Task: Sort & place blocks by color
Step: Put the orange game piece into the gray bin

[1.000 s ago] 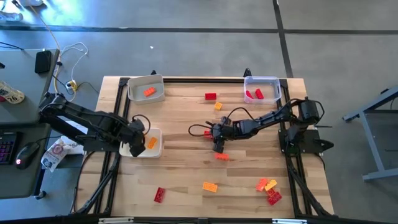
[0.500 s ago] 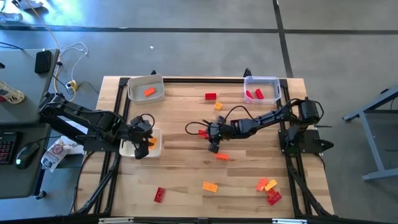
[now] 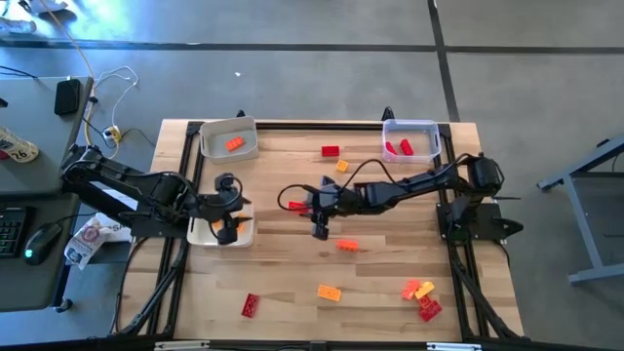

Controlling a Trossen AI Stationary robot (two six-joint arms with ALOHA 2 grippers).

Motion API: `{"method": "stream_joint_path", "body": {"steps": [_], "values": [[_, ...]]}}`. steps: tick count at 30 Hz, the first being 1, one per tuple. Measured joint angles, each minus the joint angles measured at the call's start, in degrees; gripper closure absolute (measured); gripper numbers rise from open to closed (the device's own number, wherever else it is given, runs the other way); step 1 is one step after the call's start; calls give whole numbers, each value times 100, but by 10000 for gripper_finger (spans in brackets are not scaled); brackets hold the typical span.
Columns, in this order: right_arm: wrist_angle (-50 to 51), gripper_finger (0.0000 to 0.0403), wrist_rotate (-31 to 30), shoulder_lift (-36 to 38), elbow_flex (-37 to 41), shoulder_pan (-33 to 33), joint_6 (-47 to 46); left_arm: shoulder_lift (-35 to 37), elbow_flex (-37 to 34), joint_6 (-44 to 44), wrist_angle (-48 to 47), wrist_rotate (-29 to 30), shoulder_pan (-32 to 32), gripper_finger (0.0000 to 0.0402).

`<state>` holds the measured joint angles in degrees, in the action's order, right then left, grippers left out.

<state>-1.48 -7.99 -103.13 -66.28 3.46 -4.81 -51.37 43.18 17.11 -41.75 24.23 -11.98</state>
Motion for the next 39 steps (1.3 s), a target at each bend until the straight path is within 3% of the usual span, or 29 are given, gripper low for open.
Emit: {"method": "stream_joint_path", "body": {"steps": [4,13,20,23,28,39], "values": [[-6,288,-2,0,-286,27,259,2,0,-257,363,330,3,174],[0,288,1,0,-661,25,809,-146,4,-1072,1449,270,64,167],[-6,288,126,2,-725,25,1016,-566,7,-1185,2001,135,500,167],[37,285,187,2,-725,23,1027,-699,4,-1187,2048,8,715,167],[139,286,117,2,-719,25,1044,-843,4,-1282,2141,-684,1022,167],[469,286,-396,2,-730,18,887,-863,4,-1670,2125,-774,1266,167]]}}
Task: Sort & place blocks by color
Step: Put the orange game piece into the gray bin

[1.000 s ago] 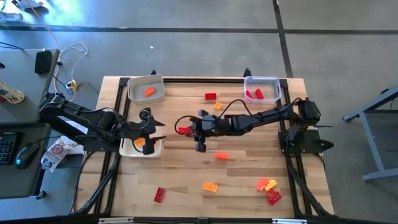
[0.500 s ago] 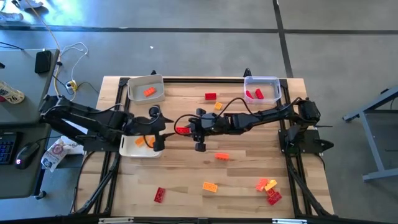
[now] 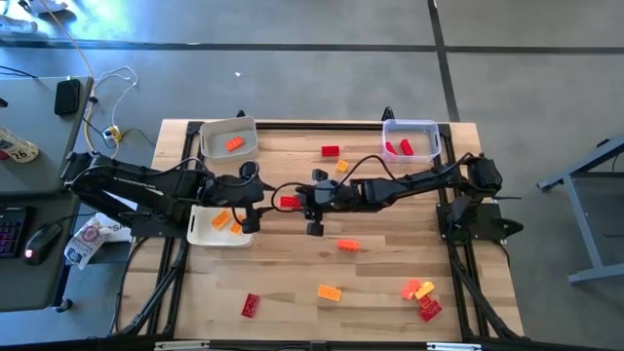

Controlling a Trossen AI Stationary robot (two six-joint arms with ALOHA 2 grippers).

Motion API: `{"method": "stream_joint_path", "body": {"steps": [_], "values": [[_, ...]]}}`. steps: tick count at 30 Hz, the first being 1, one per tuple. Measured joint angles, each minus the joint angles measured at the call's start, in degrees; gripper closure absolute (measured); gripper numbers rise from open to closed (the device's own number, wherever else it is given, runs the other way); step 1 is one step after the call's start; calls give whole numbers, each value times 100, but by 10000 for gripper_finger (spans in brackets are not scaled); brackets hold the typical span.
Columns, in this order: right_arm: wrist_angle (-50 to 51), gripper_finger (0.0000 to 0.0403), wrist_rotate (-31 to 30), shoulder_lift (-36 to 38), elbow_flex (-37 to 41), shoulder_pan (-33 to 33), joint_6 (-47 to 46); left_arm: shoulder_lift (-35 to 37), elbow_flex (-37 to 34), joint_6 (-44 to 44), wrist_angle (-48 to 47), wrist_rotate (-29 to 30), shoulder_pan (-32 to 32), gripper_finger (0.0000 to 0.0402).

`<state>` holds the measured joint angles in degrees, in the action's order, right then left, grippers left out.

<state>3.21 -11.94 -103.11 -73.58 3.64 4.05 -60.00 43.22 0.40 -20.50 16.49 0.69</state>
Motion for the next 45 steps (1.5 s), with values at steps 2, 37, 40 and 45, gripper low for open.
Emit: {"method": "stream_joint_path", "body": {"steps": [2,37,40,45], "values": [[-76,286,-7,0,0,-4,9,-1,0,-13,-12,-115,67,167],[-660,208,30,0,0,-59,-51,-121,-2,-180,339,-280,196,292],[-502,196,-160,0,0,-67,-59,-123,-4,-214,45,4,272,292],[-304,190,-249,0,0,-167,-61,-119,-4,-213,-387,431,611,292]]}}
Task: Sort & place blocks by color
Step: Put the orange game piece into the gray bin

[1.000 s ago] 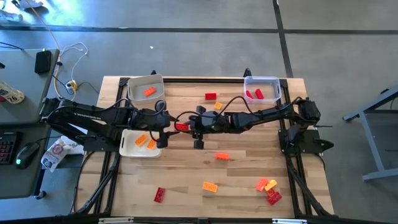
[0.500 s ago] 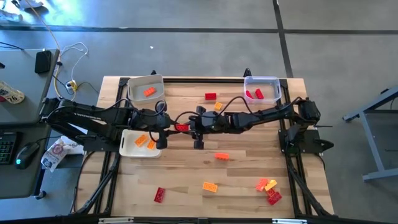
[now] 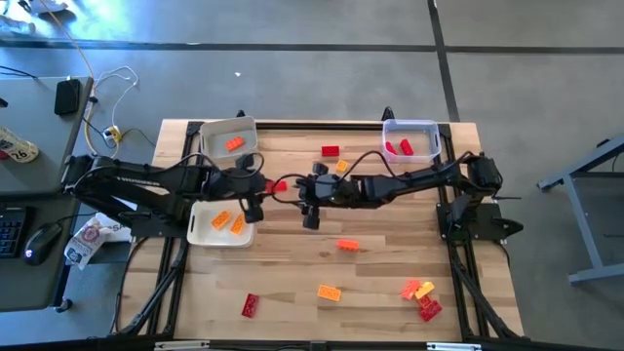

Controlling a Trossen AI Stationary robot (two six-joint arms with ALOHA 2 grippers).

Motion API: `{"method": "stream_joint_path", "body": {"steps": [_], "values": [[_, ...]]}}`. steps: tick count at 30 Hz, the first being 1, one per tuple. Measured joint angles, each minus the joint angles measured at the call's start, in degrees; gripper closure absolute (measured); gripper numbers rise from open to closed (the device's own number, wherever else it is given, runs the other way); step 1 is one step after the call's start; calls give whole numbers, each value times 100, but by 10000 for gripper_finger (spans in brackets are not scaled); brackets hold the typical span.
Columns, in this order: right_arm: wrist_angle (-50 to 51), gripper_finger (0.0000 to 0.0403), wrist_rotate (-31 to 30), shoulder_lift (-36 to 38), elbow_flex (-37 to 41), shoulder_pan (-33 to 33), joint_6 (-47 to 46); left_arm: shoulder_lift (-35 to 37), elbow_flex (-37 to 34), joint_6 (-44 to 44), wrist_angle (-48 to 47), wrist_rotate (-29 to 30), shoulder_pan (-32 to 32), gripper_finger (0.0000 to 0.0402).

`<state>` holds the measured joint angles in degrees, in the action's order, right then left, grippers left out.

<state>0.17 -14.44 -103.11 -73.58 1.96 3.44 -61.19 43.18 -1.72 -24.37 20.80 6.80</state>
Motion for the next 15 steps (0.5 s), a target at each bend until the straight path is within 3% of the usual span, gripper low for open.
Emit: {"method": "stream_joint_path", "body": {"steps": [5,15], "values": [[120,189,0,0,0,-208,-135,0,0,-2,-260,283,616,292],[1084,190,4,0,0,-796,-214,0,0,156,-436,258,2102,292]]}}
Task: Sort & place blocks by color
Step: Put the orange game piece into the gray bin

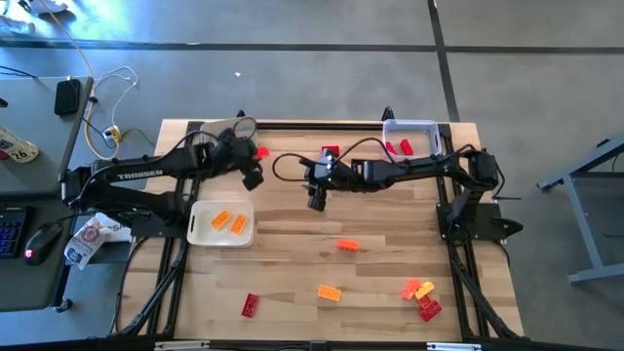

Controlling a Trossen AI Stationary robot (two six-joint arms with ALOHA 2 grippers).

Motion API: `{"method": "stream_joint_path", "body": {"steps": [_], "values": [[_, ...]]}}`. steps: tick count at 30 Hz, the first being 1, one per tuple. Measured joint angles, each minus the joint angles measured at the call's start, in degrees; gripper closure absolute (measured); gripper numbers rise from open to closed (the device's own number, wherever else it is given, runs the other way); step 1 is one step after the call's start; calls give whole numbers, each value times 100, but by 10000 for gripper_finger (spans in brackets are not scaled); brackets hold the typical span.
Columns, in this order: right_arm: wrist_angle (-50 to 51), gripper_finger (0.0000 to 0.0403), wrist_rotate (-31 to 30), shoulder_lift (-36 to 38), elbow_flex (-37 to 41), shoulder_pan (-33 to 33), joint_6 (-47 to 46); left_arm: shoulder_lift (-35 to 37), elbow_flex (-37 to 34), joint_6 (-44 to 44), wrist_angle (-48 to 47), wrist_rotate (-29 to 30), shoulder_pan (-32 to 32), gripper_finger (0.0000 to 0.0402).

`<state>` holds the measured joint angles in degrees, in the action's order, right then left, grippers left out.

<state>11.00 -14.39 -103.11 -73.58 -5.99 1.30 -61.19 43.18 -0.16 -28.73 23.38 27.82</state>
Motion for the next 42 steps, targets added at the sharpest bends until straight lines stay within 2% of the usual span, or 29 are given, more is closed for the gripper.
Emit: {"method": "stream_joint_path", "body": {"steps": [11,19,25,33,38,42], "values": [[1328,190,174,0,0,-862,-10,-289,0,161,-26,-35,1242,292],[1761,190,758,0,0,-1469,358,-959,0,254,-22,-43,1863,292],[1851,190,1335,0,21,-1862,348,-1195,0,447,27,-690,2317,292],[1985,190,1386,0,28,-2079,262,-1317,0,599,27,-1021,2817,275],[2037,190,1393,0,31,-2077,280,-1489,0,599,15,-1615,3039,271],[2225,190,1351,0,31,-2077,248,-1629,0,601,2,-1575,3097,258]]}}
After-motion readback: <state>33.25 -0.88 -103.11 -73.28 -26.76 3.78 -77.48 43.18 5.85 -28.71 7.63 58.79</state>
